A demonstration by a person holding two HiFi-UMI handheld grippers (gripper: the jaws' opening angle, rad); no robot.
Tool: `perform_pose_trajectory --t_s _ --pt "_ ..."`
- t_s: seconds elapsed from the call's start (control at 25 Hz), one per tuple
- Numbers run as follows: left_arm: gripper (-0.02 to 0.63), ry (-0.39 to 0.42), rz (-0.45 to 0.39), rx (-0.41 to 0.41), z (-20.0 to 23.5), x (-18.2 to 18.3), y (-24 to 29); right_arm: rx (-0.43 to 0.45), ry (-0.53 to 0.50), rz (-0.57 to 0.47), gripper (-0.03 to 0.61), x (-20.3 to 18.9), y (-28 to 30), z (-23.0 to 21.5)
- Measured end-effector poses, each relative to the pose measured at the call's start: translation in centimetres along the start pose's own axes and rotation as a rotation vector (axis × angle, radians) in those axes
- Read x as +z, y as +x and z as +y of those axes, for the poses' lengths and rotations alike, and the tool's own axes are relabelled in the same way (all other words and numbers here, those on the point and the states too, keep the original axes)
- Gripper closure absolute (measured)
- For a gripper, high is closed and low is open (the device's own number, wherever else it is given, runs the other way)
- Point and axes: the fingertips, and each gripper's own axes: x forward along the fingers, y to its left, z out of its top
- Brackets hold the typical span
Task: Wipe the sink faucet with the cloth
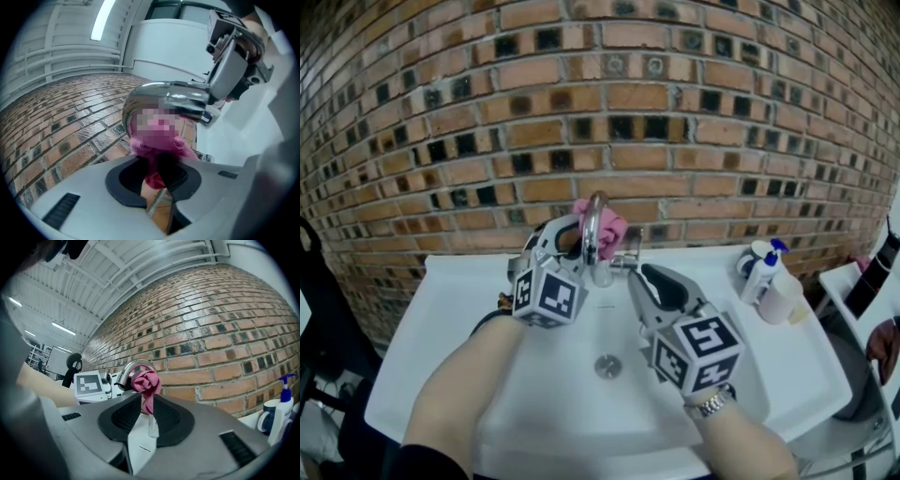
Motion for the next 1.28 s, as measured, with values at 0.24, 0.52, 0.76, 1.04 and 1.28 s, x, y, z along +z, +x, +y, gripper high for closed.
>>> perform_pose_trajectory --t_s 0.24,0.52,0.76,1.04,1.28 --pt "0.532 0.005 0.037 -0.042 -1.9 -1.0 -0.3 0.000 0.001 0.005 0.488 -0.1 0.0 -0.1" --pt "0.532 0.007 0.085 -0.099 -4.6 -2.8 -0.6 0.002 0.003 0.006 0.488 -0.2 0.1 0.0" --pt "0.532 0.003 0.114 -0.130 -6.2 -3.3 -1.0 -0.007 0.004 0.009 0.488 -0.1 0.0 -0.1" --pt "0.532 -0.008 0.146 -0.167 -8.2 -3.8 -1.8 -0.001 0.009 0.003 0.488 -0.1 0.0 -0.1" --pt "0.532 -0.014 0.212 -0.242 -11.1 -5.6 -2.4 0.001 0.015 0.000 0.488 0.0 0.0 -0.1"
